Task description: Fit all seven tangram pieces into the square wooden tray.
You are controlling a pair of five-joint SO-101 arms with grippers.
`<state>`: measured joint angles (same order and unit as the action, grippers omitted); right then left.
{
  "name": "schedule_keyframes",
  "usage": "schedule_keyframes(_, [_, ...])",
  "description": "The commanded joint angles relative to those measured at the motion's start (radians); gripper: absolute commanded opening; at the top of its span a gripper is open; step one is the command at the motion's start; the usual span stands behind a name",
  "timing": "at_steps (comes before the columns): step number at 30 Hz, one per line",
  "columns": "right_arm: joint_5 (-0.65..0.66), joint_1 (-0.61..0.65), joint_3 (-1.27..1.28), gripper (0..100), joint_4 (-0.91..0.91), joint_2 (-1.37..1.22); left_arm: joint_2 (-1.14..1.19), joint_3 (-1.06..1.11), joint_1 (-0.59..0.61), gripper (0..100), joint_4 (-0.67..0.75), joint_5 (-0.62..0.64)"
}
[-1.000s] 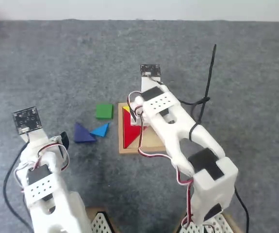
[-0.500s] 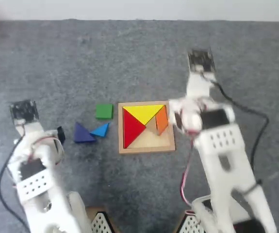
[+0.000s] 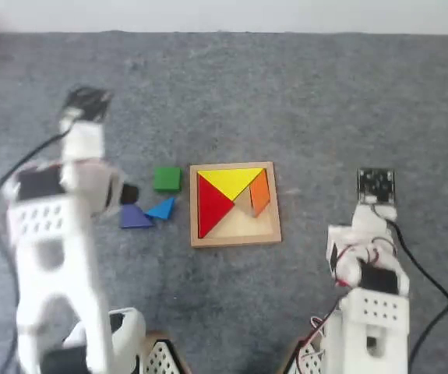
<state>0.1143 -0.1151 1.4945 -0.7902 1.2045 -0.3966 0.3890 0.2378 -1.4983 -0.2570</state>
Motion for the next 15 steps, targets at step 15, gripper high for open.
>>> schedule_keyframes(15, [0.071,-0.035,0.186,3.2,-0.136,0.596,0.723,-0.441,-0.140,30,0.015,0.377])
